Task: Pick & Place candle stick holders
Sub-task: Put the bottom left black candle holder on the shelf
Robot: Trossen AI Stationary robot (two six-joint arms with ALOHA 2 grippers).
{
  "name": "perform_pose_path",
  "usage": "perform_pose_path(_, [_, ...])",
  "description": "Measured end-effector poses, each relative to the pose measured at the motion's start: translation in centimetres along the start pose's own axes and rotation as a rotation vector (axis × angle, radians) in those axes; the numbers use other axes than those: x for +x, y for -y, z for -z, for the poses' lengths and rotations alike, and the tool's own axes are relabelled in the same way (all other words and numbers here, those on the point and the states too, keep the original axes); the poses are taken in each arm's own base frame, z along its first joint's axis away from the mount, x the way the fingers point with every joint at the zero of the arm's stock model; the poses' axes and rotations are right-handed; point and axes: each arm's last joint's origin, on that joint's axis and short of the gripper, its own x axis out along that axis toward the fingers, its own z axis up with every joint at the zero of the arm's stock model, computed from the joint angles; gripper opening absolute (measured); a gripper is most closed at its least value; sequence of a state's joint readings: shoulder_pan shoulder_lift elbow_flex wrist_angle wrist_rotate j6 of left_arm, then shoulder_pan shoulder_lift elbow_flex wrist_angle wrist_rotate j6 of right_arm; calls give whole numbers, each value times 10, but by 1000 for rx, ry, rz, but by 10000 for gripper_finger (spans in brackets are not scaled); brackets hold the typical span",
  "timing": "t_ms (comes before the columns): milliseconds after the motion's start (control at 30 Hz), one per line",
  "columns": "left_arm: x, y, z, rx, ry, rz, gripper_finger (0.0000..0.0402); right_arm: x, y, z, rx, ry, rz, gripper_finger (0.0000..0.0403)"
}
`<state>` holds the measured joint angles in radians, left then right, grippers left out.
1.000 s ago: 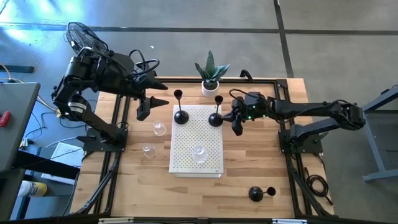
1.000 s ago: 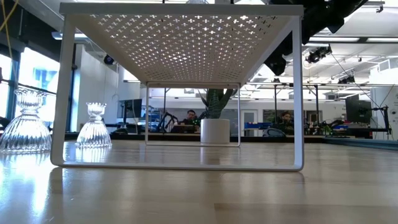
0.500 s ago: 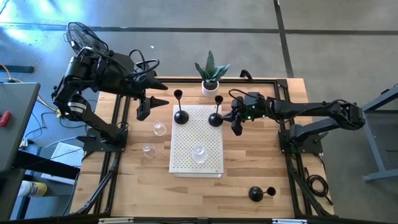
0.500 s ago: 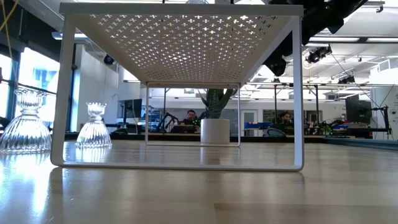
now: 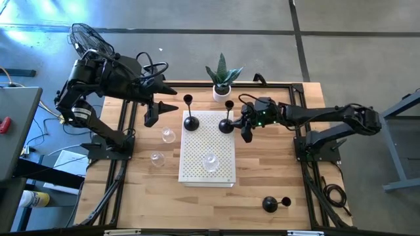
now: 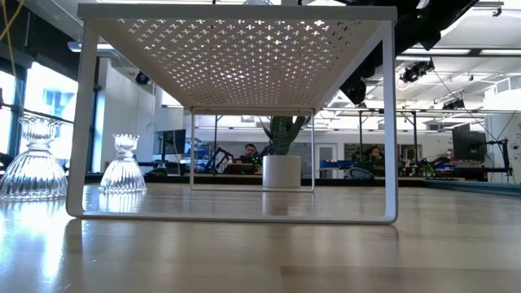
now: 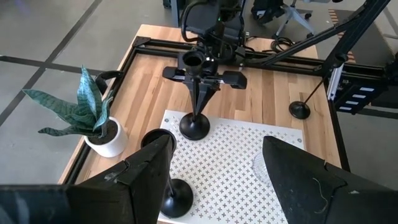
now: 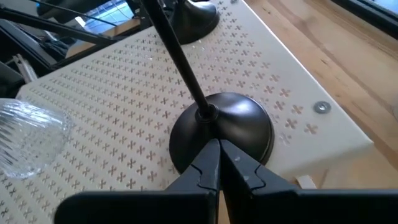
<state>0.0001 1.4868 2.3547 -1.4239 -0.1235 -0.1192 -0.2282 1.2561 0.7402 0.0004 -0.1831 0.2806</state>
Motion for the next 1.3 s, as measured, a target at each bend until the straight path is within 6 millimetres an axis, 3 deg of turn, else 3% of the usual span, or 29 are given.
perform_pose_path(300, [0, 0, 0, -7, 0, 0, 250, 9, 0, -2, -1, 32, -44, 0])
perform_pose_path(1300, [0, 0, -1, -18, 15, 4, 250, 10, -1, 0, -2, 19, -42, 0])
